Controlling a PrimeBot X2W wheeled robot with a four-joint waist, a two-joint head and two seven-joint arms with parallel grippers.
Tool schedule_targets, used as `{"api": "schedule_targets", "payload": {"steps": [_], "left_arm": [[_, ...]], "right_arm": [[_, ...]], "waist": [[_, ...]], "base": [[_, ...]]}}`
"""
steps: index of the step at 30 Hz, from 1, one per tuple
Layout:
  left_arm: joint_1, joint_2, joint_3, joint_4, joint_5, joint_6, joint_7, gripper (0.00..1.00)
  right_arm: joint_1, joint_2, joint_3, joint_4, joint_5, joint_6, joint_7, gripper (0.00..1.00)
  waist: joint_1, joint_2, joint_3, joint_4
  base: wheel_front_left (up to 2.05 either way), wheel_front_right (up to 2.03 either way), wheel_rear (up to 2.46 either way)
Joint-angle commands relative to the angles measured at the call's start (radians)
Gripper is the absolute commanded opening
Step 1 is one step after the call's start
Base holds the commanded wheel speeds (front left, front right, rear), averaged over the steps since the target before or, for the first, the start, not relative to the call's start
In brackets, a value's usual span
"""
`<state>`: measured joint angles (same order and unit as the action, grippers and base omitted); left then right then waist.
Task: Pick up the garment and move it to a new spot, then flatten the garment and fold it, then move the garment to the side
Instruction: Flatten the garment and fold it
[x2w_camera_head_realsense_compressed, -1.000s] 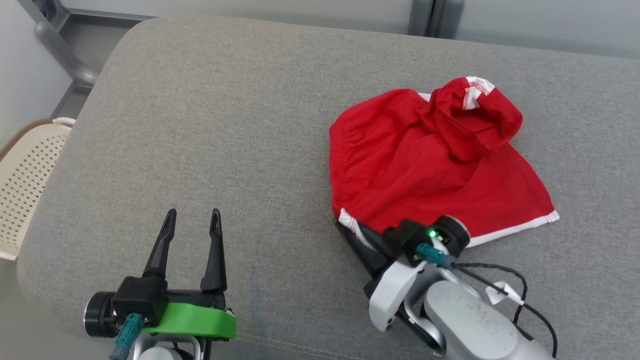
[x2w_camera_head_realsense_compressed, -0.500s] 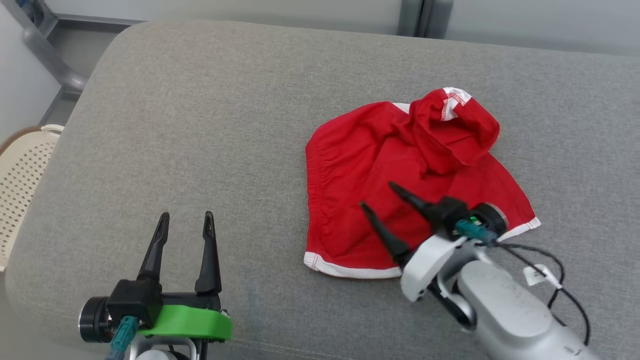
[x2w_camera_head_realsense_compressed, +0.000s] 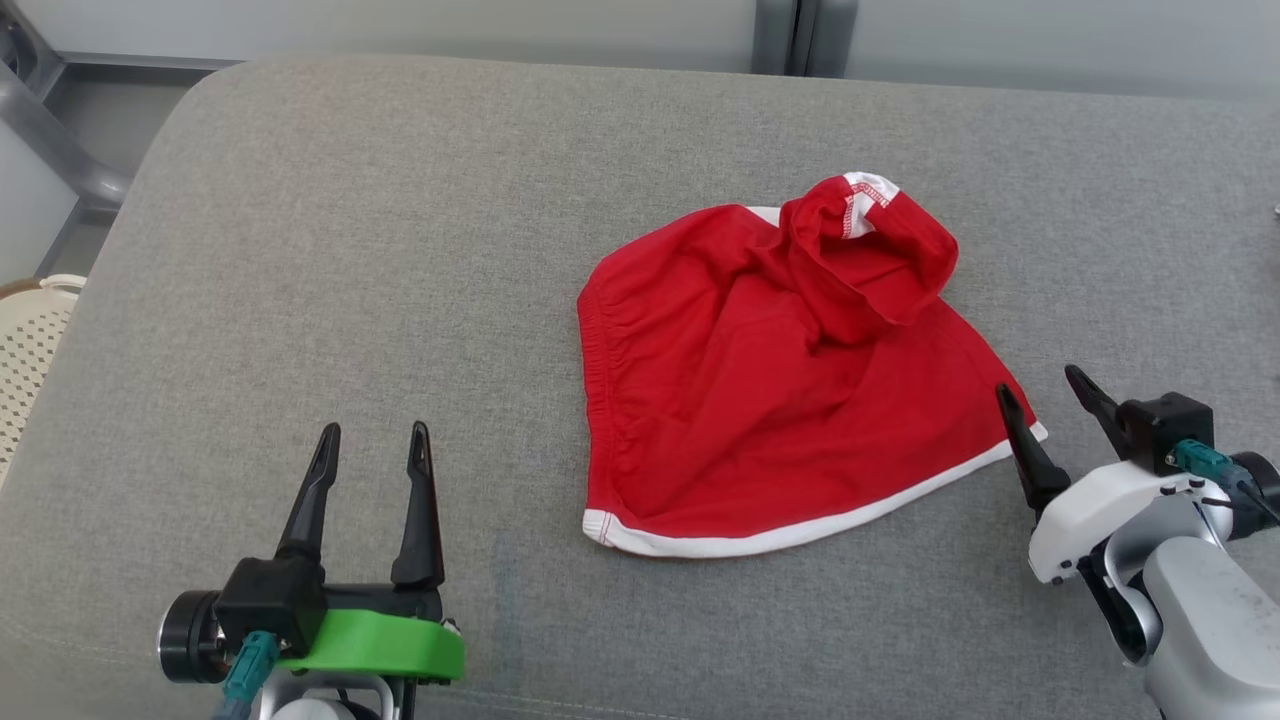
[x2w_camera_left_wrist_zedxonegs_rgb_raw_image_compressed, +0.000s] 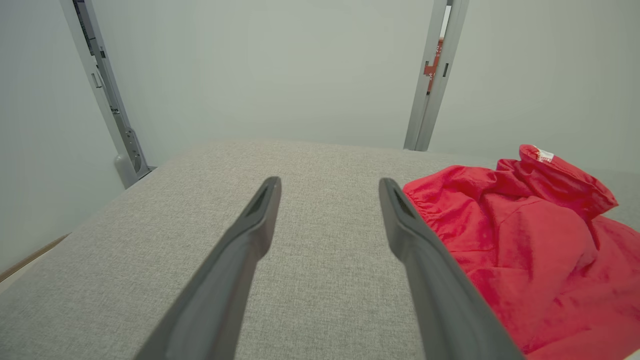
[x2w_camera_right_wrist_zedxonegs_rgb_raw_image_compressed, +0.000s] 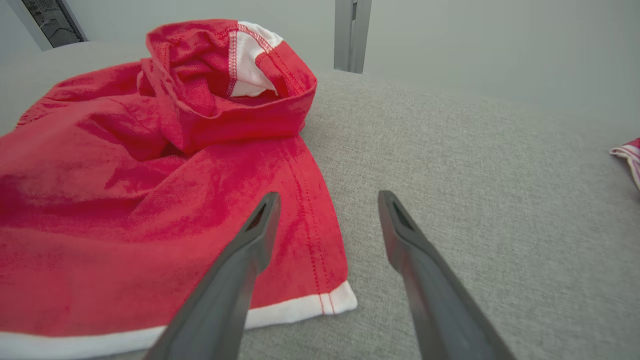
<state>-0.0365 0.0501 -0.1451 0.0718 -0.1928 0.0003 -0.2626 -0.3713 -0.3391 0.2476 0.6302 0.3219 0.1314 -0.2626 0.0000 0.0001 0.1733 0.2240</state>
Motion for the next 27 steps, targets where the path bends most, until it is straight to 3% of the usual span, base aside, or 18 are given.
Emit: {"api": "schedule_targets", "payload": {"steps": [1, 7, 8, 9, 10, 15, 27], "left_arm": [[-0.007, 0.001, -0.001, -0.001, 0.002, 0.001, -0.003, 1.0], [-0.017, 0.001, -0.006, -0.005, 0.006, 0.007, -0.003, 1.0], [-0.018, 0.001, -0.006, -0.006, 0.007, 0.008, -0.003, 1.0], [-0.018, 0.001, -0.005, -0.006, 0.007, 0.007, -0.003, 1.0], [-0.019, 0.001, -0.005, -0.005, 0.009, 0.008, -0.003, 1.0], [-0.005, 0.001, 0.006, -0.005, 0.013, 0.012, -0.003, 1.0], [0.021, 0.001, 0.015, 0.005, 0.012, 0.004, -0.003, 1.0]], "right_arm": [[0.016, 0.001, -0.009, 0.016, 0.002, -0.002, -0.003, 1.0], [0.009, 0.027, -0.016, 0.106, 0.02, -0.002, -0.002, 1.0], [0.005, 0.034, -0.007, 0.123, 0.027, -0.002, 0.0, 0.66], [-0.001, 0.035, -0.001, 0.136, 0.034, -0.002, 0.001, 0.16], [-0.006, 0.036, 0.008, 0.15, 0.043, -0.002, 0.001, 0.0], [-0.019, 0.046, 0.028, 0.156, 0.076, -0.002, 0.0, 0.0], [0.203, 0.037, -0.035, -0.077, 0.13, -0.002, -0.001, 0.0]], "waist": [[0.0, -0.0001, 0.006, 0.004], [0.0, -0.0001, 0.024, 0.013], [0.0, -0.0001, 0.025, 0.014], [0.0, -0.0001, 0.026, 0.014], [0.0, -0.0001, 0.027, 0.013], [0.0, -0.0001, 0.017, -0.006], [0.0, -0.0001, -0.031, -0.068]], "base": [[0.0, 0.0, 0.0], [0.0, 0.0, 0.0], [0.0, 0.0, 0.0], [0.0, 0.0, 0.0], [0.0, 0.0, 0.0], [0.0, 0.0, 0.0], [0.0, 0.0, 0.0]]}}
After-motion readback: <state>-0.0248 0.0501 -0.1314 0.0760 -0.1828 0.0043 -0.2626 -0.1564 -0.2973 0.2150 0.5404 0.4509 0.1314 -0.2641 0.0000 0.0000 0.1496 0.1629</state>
